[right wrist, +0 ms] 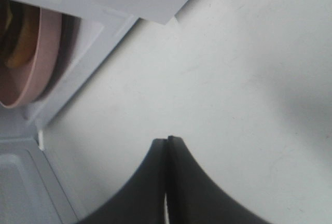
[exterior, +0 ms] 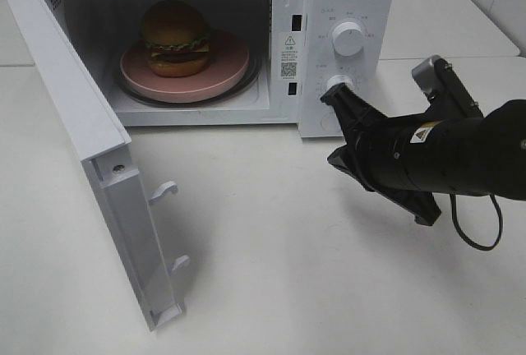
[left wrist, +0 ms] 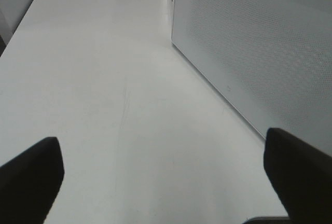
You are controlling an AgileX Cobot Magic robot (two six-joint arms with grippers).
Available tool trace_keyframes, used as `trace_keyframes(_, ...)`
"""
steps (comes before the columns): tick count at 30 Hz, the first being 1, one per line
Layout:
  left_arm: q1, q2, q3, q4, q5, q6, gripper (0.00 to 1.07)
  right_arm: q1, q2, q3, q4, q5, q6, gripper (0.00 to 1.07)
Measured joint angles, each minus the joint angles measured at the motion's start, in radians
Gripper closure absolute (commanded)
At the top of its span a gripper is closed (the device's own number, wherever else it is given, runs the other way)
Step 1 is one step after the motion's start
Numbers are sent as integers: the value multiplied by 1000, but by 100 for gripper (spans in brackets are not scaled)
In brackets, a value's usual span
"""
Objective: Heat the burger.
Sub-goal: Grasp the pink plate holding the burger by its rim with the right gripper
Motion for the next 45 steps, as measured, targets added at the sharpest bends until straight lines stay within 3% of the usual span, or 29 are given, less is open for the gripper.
trace_keyframes(6,0,0,0,0,0,0,6,0,-4,-75,-54,195,-204,107)
trace_keyframes(16,0,0,0,0,0,0,6,-32,-4,-304,-245,619,-555,107)
trace_keyframes(19,0,0,0,0,0,0,6,-33,-4,-322,-261,651,-594,106)
trace_keyframes(24,0,0,0,0,0,0,6,-33,-4,-406,-304,813,-814,105)
trace_keyframes(26,0,0,0,0,0,0,6,-33,-4,-462,-329,927,-1004,104)
trace_keyframes(29,0,0,0,0,0,0,6,-33,-4,-473,-334,956,-1058,104)
trace_keyframes(32,0,0,0,0,0,0,6,-34,-4,-492,-344,1024,-1220,103)
trace_keyframes(34,0,0,0,0,0,0,6,-34,-4,-497,-352,1076,-1464,102)
trace_keyframes(37,0,0,0,0,0,0,6,-34,-4,-497,-360,1089,-1530,102)
trace_keyframes(39,0,0,0,0,0,0,6,-34,-4,-497,-367,1103,-1771,102)
trace_keyframes(42,0,0,0,0,0,0,6,-34,-4,-497,-368,1103,-1953,101)
trace_keyframes(45,0,0,0,0,0,0,6,-34,-4,-497,-370,1103,-2013,101)
